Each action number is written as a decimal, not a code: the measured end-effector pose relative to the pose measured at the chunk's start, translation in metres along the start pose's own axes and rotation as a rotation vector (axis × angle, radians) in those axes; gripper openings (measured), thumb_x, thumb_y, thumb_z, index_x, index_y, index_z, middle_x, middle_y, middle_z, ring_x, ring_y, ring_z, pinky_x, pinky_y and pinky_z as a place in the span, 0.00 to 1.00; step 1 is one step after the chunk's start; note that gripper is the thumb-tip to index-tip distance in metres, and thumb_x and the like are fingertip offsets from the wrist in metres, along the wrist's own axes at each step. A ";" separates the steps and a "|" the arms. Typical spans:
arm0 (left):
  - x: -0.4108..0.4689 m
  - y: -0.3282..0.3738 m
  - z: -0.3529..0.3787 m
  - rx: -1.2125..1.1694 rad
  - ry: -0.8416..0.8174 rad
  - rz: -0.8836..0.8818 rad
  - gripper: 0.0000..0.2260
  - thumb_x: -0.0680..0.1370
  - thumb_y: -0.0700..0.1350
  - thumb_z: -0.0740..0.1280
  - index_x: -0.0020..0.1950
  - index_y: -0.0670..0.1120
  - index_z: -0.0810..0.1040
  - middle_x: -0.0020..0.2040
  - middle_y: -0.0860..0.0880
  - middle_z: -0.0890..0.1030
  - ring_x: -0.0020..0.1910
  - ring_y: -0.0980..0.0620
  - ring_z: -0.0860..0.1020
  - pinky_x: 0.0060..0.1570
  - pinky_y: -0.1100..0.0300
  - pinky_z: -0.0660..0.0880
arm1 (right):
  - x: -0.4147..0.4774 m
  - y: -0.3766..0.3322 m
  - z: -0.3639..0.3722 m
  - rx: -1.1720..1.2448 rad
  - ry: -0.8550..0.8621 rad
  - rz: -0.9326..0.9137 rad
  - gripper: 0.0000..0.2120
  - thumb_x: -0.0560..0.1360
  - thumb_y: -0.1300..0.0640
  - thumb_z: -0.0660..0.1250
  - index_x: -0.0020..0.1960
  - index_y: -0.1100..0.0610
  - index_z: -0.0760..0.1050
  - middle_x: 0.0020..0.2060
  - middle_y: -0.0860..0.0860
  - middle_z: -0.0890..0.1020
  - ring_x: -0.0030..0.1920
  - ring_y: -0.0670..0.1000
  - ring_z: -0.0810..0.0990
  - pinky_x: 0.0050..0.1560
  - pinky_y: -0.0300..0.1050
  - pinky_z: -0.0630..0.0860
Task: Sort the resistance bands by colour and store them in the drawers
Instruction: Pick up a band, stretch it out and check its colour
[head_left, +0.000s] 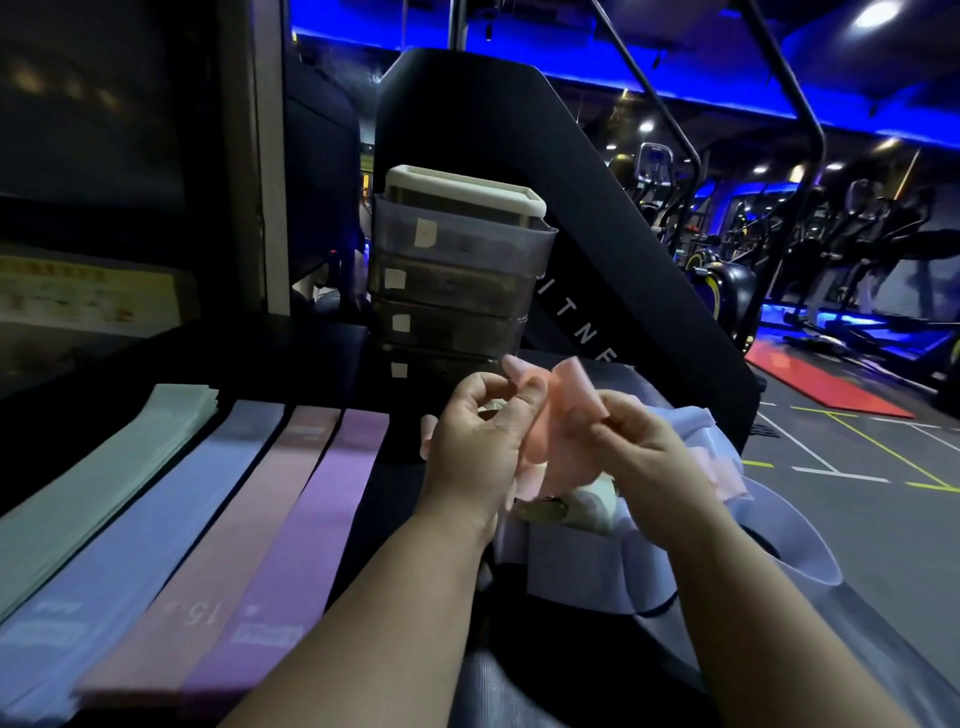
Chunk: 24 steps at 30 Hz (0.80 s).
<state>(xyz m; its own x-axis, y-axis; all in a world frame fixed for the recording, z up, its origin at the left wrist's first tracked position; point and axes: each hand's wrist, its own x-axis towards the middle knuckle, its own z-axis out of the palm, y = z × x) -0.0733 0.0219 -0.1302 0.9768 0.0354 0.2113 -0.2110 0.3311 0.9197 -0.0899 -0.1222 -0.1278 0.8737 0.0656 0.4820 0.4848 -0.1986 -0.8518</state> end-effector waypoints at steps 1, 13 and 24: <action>0.001 -0.001 0.000 -0.011 0.000 -0.026 0.22 0.57 0.72 0.73 0.38 0.58 0.79 0.55 0.34 0.78 0.69 0.32 0.68 0.50 0.46 0.79 | 0.000 -0.001 -0.002 0.088 0.028 0.017 0.05 0.73 0.54 0.68 0.45 0.53 0.82 0.40 0.49 0.83 0.42 0.48 0.81 0.44 0.46 0.78; -0.002 0.003 -0.003 0.241 -0.018 0.044 0.08 0.67 0.60 0.63 0.41 0.59 0.71 0.33 0.65 0.77 0.65 0.38 0.70 0.59 0.42 0.74 | 0.006 -0.003 -0.027 0.552 0.251 0.208 0.11 0.74 0.53 0.64 0.54 0.54 0.79 0.43 0.51 0.84 0.45 0.51 0.82 0.51 0.53 0.78; -0.023 0.011 0.005 0.346 -0.155 -0.012 0.10 0.74 0.54 0.72 0.50 0.51 0.78 0.43 0.57 0.69 0.39 0.71 0.75 0.30 0.64 0.75 | -0.001 -0.015 -0.013 0.414 0.108 0.318 0.39 0.70 0.37 0.71 0.62 0.70 0.72 0.49 0.73 0.78 0.50 0.70 0.79 0.56 0.71 0.72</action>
<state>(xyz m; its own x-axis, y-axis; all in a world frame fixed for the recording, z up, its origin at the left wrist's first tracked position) -0.0984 0.0195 -0.1235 0.9677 -0.1182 0.2229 -0.2254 -0.0082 0.9742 -0.0985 -0.1318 -0.1130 0.9816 -0.0407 0.1867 0.1911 0.2121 -0.9584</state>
